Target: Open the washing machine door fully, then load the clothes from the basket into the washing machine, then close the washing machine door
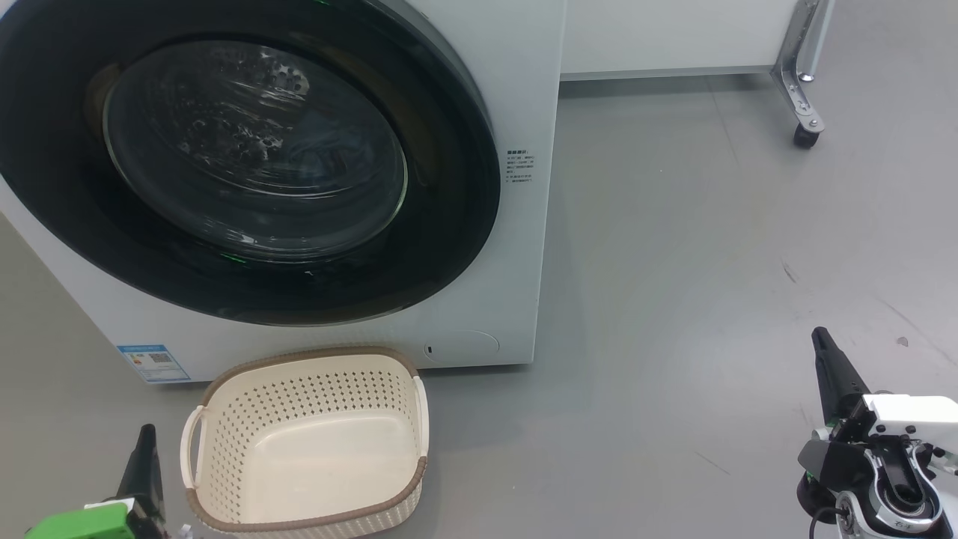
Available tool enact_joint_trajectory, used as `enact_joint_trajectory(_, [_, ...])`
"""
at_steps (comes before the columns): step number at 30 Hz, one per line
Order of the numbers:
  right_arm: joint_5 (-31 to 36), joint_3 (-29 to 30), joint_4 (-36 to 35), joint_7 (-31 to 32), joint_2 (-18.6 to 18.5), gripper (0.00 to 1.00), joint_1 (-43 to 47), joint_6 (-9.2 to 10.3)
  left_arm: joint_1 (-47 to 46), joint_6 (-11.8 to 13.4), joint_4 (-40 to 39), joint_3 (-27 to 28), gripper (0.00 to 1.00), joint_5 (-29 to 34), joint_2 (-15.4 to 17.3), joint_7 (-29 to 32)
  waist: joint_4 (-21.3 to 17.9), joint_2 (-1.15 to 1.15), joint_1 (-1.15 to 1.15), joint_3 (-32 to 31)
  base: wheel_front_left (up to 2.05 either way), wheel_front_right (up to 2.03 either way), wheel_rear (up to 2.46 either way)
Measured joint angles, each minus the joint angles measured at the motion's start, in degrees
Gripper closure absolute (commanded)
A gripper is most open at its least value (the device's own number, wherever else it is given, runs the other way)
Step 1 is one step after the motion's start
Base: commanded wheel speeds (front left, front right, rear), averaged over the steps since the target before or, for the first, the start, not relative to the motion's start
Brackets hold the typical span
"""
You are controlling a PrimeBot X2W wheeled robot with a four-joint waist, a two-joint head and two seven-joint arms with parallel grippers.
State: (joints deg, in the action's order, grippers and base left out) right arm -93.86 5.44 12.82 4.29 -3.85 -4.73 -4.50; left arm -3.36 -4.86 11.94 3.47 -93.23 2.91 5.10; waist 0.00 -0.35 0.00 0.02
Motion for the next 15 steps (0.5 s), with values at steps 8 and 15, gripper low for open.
enact_joint_trajectory(8, [0.0, 0.0, 0.0, 0.0, 0.01, 1.0, 0.0, 0.0, -0.01, 0.0, 0.04, 0.0, 1.0, 0.0, -0.01, 0.0, 0.0, 0.0, 0.0, 0.0, 0.0, 0.0, 0.0])
enact_joint_trajectory(15, [0.0, 0.0, 0.0, 0.0, 0.01, 1.0, 0.0, 0.0, -0.01, 0.0, 0.1, 0.0, 1.0, 0.0, -0.01, 0.0, 0.0, 0.0, 0.0, 0.0, 0.0, 0.0, 0.0])
